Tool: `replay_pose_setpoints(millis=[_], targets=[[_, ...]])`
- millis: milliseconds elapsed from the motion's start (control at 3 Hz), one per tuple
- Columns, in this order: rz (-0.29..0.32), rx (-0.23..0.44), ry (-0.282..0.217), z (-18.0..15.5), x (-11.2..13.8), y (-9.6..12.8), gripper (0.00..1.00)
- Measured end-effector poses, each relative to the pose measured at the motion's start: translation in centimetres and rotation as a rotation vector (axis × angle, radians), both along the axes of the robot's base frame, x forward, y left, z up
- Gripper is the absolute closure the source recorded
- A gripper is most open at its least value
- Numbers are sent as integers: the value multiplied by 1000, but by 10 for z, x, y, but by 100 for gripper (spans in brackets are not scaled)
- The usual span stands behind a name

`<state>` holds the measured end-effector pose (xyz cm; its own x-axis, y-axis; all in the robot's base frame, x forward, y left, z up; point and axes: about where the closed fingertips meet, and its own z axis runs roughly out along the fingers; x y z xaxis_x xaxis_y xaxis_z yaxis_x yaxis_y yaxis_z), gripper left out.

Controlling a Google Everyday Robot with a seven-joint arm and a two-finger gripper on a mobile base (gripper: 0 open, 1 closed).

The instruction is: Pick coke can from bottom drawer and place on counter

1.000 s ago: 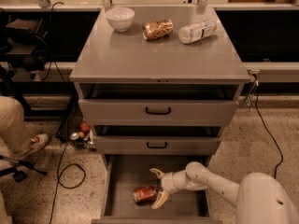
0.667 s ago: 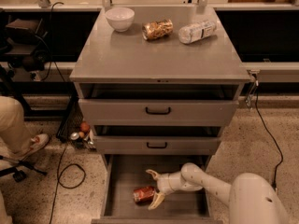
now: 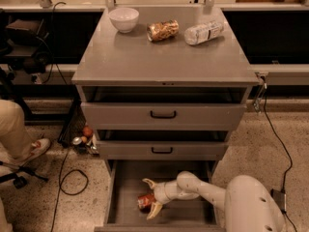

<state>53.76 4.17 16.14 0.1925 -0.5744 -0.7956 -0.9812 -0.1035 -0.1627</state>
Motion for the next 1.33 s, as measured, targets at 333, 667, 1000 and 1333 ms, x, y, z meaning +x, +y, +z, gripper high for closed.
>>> replay_pose_setpoints(millis=[333, 667, 1000, 1333], targets=[[-8, -33, -31, -11, 3, 10, 0], [-22, -63, -53, -21, 6, 14, 22], [-30, -62, -50, -25, 7, 12, 46], [-34, -62, -37, -26, 7, 2, 69]])
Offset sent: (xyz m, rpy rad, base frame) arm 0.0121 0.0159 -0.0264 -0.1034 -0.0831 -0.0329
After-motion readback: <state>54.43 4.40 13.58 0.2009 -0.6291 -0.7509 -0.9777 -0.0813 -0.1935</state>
